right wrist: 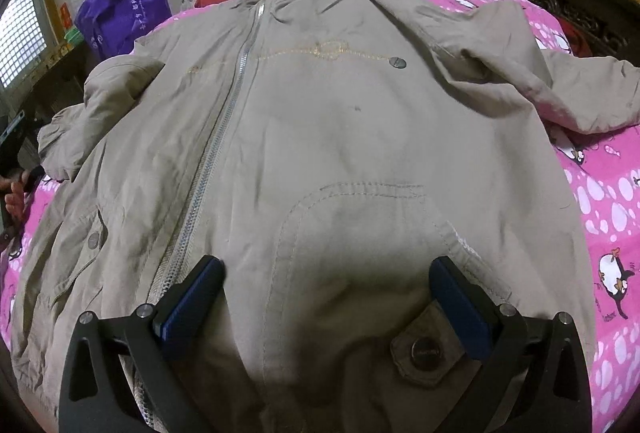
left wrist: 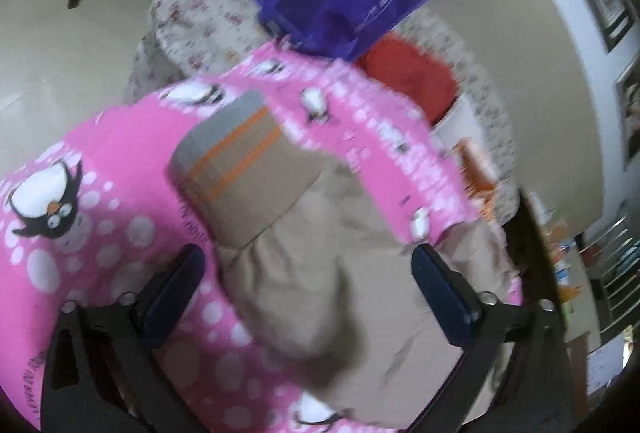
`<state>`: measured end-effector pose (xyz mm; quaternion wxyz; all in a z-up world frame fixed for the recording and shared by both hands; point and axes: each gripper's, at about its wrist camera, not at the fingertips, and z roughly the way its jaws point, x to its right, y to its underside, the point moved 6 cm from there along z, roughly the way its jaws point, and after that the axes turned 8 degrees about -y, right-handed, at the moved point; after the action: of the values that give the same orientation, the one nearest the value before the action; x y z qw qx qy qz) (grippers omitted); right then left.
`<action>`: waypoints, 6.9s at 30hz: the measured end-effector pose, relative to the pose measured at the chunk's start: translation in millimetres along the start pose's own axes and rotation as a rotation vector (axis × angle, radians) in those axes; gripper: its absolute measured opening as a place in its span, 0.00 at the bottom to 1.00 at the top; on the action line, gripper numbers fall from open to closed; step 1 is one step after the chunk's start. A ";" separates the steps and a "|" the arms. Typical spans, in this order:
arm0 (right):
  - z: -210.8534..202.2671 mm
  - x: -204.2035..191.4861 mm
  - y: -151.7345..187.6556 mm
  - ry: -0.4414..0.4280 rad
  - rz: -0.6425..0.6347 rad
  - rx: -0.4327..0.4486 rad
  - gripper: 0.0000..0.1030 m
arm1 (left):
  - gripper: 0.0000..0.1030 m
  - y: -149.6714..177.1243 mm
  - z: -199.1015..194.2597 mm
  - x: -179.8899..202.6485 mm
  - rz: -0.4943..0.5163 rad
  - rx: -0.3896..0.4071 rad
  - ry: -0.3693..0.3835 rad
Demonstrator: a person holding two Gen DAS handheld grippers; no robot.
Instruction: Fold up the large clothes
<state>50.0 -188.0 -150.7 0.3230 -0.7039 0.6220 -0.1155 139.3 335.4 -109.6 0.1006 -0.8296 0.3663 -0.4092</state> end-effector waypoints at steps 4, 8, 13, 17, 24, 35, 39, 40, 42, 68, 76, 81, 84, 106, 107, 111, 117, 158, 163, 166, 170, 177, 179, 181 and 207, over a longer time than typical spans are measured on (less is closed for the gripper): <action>-0.1 0.7 0.3 -0.001 -0.001 0.003 0.99 | 0.39 -2.6 -13.2 1.6 -0.027 0.024 0.011; -0.6 1.2 0.8 -0.002 -0.001 0.003 0.99 | 0.13 -0.6 -15.7 9.0 0.044 0.002 -0.037; -1.0 0.7 0.8 -0.003 0.001 0.005 0.99 | 0.11 -13.0 -44.4 21.4 0.099 0.076 -0.082; -1.0 0.3 0.9 -0.003 0.001 0.005 0.99 | 0.11 -51.6 -96.3 26.4 0.084 0.218 -0.148; -1.6 1.5 0.5 -0.005 0.000 0.009 0.99 | 0.11 -114.1 -193.4 39.0 0.087 0.452 -0.296; -2.0 1.5 0.6 -0.008 0.002 0.010 0.99 | 0.11 30.5 -102.4 268.8 0.479 0.215 0.098; -2.2 1.9 1.0 -0.011 0.003 0.011 0.99 | 0.11 129.8 -34.9 348.4 0.588 0.040 0.223; -2.2 1.7 1.0 -0.012 0.004 0.012 0.99 | 0.11 145.3 -24.5 355.6 0.597 0.007 0.235; -2.2 1.7 1.0 -0.013 0.005 0.012 0.99 | 0.12 185.9 6.1 369.3 0.629 -0.081 0.249; -31.1 -41.8 -126.1 -0.350 -0.069 -0.015 0.51 | 0.58 174.0 8.7 153.5 0.461 -0.043 -0.139; 80.6 -4.2 -117.7 -0.169 -0.032 -0.226 0.09 | 0.58 187.2 7.2 132.1 0.441 -0.007 -0.120; 67.5 50.0 -118.5 -0.128 0.103 -0.159 0.00 | 0.58 181.1 10.2 120.2 0.377 -0.026 -0.097; 64.9 37.8 -112.4 -0.159 0.080 -0.172 0.00 | 0.58 181.1 4.9 126.0 0.394 -0.017 -0.105; 99.9 21.3 -120.1 -0.043 -0.165 -0.007 0.84 | 0.75 142.4 118.4 207.6 0.606 -0.125 -0.350; 98.0 22.7 -120.7 -0.068 -0.147 -0.013 0.84 | 0.75 141.1 112.2 209.3 0.605 -0.120 -0.343; 56.5 34.9 -132.9 -0.109 -0.105 0.009 0.73 | 0.75 136.8 70.0 223.6 0.589 -0.040 -0.252; -54.3 176.3 -161.3 0.051 0.059 0.213 0.77 | 0.76 179.8 32.7 219.4 0.662 -0.031 -0.158; -269.4 249.1 -262.8 -0.040 0.154 0.618 0.15 | 0.82 203.3 24.0 194.7 0.589 -0.063 -0.116; -185.4 105.0 -281.4 -0.243 0.009 0.473 0.15 | 0.82 178.6 -7.7 201.3 0.602 -0.015 -0.088; -107.3 12.9 -270.6 -0.356 -0.052 0.349 0.15 | 0.82 158.8 -18.6 193.5 0.576 0.000 -0.101; 2.4 -82.7 -230.1 -0.456 -0.054 0.173 0.16 | 0.82 135.5 -25.8 175.8 0.504 0.015 -0.128; 118.3 -122.0 -160.5 -0.271 -0.078 -0.019 0.32 | 0.82 134.5 -25.4 171.3 0.456 -0.023 -0.077; 110.0 -116.0 -146.9 -0.271 -0.085 -0.016 0.38 | 0.82 141.3 -23.8 184.3 0.487 -0.036 -0.019; 91.2 -109.6 -135.8 -0.238 -0.132 -0.006 0.57 | 0.82 149.2 -18.9 198.3 0.520 -0.049 0.032; 45.5 -34.2 -37.9 -0.154 -0.251 0.011 0.85 | 0.23 191.7 72.2 229.7 0.110 -0.463 0.116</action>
<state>99.2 -140.7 -154.7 0.3566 -0.7813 0.5016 -0.1039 184.0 31.0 -106.5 -0.0916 -0.7844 0.5001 -0.3553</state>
